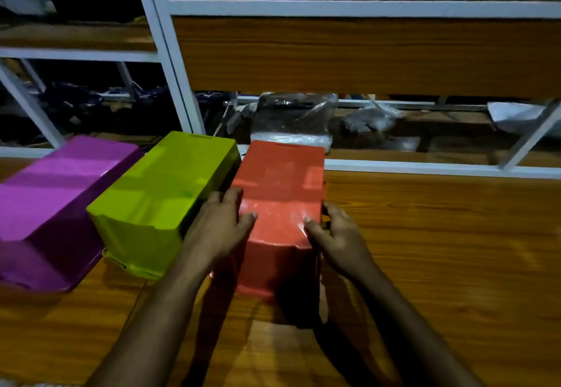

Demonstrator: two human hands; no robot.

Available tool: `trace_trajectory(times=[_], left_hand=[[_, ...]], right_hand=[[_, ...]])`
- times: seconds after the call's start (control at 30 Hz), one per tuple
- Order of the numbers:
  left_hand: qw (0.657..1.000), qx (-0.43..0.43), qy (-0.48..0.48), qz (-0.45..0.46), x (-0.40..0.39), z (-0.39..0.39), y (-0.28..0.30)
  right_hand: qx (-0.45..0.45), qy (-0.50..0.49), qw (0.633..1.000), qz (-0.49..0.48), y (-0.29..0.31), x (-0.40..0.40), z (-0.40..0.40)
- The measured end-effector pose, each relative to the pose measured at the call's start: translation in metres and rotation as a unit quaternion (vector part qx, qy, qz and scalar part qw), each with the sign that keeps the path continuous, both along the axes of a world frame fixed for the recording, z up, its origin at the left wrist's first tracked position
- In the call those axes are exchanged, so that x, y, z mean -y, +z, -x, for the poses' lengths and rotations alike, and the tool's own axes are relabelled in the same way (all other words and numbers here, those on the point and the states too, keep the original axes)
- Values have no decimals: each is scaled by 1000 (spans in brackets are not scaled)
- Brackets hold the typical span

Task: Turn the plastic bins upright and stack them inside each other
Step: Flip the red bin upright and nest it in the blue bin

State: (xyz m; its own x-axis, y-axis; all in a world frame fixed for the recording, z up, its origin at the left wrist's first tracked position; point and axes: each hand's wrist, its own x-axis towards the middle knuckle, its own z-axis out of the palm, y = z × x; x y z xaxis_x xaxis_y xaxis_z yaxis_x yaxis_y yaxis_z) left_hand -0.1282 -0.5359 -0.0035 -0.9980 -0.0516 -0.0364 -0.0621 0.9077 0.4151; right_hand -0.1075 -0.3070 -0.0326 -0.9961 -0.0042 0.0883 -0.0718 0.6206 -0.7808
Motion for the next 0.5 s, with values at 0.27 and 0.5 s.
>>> trace_trajectory(times=[0.27, 0.5], left_hand=[[998, -39, -24, -34, -51, -33, 9], [991, -14, -50, -120, -88, -51, 9]], right_hand=[[-11, -18, 1000, -3, 29, -44, -14], [-119, -4, 991, -66, 65, -63, -26]])
